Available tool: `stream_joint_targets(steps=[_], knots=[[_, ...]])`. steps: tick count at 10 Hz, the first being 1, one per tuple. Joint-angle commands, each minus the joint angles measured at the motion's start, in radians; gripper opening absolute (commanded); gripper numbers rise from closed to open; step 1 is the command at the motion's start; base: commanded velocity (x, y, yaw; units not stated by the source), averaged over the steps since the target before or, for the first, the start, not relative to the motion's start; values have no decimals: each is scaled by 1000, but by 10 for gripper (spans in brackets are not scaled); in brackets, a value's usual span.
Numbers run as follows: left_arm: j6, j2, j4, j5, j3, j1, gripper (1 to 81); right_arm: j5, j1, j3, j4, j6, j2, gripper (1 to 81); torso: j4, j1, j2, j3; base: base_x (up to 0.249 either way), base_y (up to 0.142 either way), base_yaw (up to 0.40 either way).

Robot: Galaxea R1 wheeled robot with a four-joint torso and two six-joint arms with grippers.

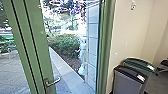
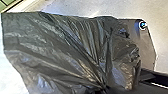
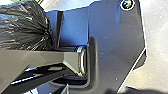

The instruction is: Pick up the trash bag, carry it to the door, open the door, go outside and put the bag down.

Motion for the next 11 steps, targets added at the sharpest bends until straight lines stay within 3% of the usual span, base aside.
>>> stream_joint_targets(steps=[1, 11], knots=[[0, 4, 7, 56, 2, -68, 10, -64, 48, 3, -5, 2, -2, 811, 0, 0, 0, 0, 68, 0, 0], [3, 4, 10, 56, 2, -72, 10, -64, 48, 3, -5, 2, -1, 811, 0, -1, 0, 0, 0, 0, 10]])
